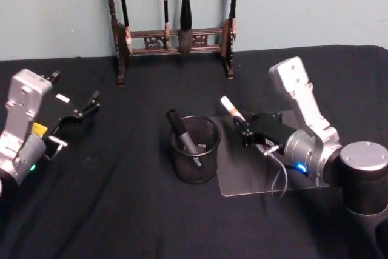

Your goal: Pick up the water-based marker from the table and place it into the pen holder.

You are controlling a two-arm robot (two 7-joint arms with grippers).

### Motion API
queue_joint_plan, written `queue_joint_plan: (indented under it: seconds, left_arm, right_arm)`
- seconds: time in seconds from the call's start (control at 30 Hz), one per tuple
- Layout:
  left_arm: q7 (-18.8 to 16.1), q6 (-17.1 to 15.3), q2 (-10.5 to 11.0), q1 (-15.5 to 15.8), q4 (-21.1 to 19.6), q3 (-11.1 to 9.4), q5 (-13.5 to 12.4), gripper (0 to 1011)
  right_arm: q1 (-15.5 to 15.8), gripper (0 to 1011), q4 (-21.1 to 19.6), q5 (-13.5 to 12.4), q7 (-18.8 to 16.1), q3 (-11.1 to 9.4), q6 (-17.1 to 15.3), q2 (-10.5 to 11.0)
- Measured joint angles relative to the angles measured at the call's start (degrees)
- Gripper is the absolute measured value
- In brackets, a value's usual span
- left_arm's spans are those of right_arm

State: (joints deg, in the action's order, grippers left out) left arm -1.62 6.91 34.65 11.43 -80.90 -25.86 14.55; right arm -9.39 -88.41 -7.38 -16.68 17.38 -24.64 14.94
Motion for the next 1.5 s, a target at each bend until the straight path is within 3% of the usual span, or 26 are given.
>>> queue_joint_plan:
  seconds: [0.13,0.23,0.4,0.47,0.83,1.1,1.5]
  left_arm:
    - [0.0,0.0,0.0,0.0,0.0,0.0,0.0,1001]
    - [0.0,0.0,0.0,0.0,0.0,0.0,0.0,1001]
    - [0.0,0.0,0.0,0.0,0.0,0.01,-0.01,1001]
    - [0.0,0.0,0.0,0.0,0.0,0.0,0.0,1001]
    - [0.0,0.0,0.0,0.0,0.0,0.0,0.0,1001]
    - [0.0,0.0,0.0,0.0,0.0,0.0,0.0,1001]
    - [0.0,0.0,0.0,0.0,0.0,0.0,0.0,1001]
  right_arm:
    - [0.8,171,-0.64,-2.2,-1.44,-1.09,5.84,-0.12]
    - [1.17,171,-0.76,-3.41,-2.53,-1.27,9.35,-0.01]
    - [1.66,171,-0.38,-6.13,-5.74,-1.07,17.92,0.21]
    - [1.65,171,-0.25,-6.43,-6.07,-0.97,18.79,0.2]
    - [0.01,171,3.38,-10.75,-9.85,1.24,30.22,-1.79]
    - [-1.47,171,6.75,-12.17,-10.59,3.03,33.47,-3.17]
    - [-3.18,171,10.79,-13.81,-11.02,5.47,34.54,-3.92]
